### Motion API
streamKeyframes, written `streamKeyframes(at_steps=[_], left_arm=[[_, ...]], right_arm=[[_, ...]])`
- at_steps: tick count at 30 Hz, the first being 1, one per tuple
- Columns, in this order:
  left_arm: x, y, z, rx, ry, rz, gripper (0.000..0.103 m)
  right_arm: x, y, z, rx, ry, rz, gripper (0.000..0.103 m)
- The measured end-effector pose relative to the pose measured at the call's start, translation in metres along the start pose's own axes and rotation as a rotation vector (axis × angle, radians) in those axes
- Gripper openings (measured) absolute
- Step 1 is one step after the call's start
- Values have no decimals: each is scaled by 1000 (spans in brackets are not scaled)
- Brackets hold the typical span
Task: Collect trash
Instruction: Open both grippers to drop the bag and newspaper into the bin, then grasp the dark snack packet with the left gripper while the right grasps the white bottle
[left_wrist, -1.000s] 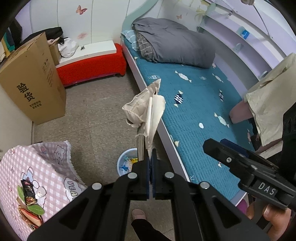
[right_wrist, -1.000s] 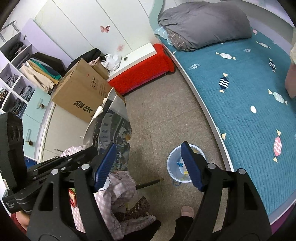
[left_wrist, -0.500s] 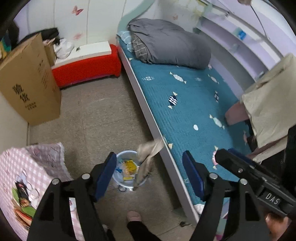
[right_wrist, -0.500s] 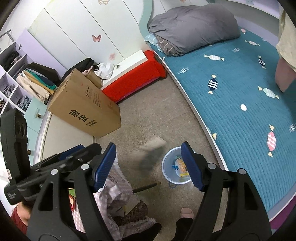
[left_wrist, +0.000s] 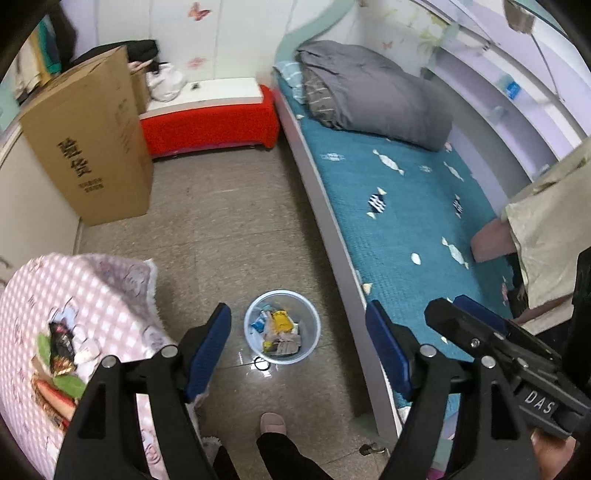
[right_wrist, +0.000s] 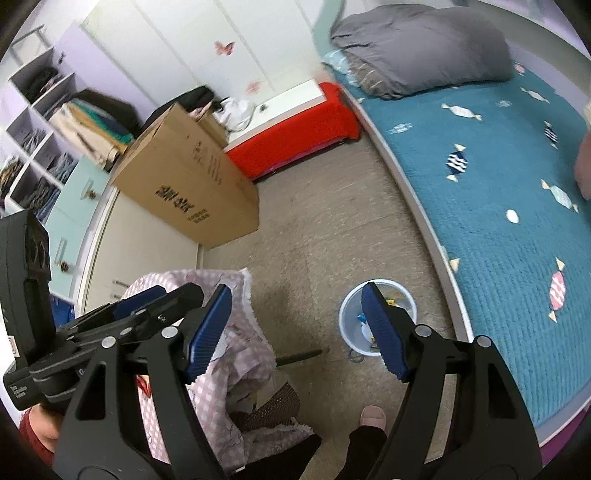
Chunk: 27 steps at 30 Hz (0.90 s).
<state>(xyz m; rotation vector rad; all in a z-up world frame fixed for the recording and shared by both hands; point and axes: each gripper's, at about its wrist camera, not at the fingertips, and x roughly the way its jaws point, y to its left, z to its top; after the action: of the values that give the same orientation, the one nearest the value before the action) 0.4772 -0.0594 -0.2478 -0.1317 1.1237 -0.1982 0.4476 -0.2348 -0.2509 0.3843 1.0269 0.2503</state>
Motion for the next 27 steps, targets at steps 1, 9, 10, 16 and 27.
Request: streamKeyframes(at_steps=[1,9,10,16,27], left_arm=[[-3,7,-3,-14,-2,6,74],[-30,96,-35,-163,-8,93,75],[-34,112,-40,-185,-6,107,75],[-55,204,-66,-316,1,173,75],[-71,330,-98,-395,40,232,75]], right_arm=[[5,8,-1,-14,12,9,72],[47,82,-22,-128,102,67,72],[55,95,-27,-144,117,77,72],[97,166,-59,-240,194,94,72],[182,256,-117,-375,293,46,72]])
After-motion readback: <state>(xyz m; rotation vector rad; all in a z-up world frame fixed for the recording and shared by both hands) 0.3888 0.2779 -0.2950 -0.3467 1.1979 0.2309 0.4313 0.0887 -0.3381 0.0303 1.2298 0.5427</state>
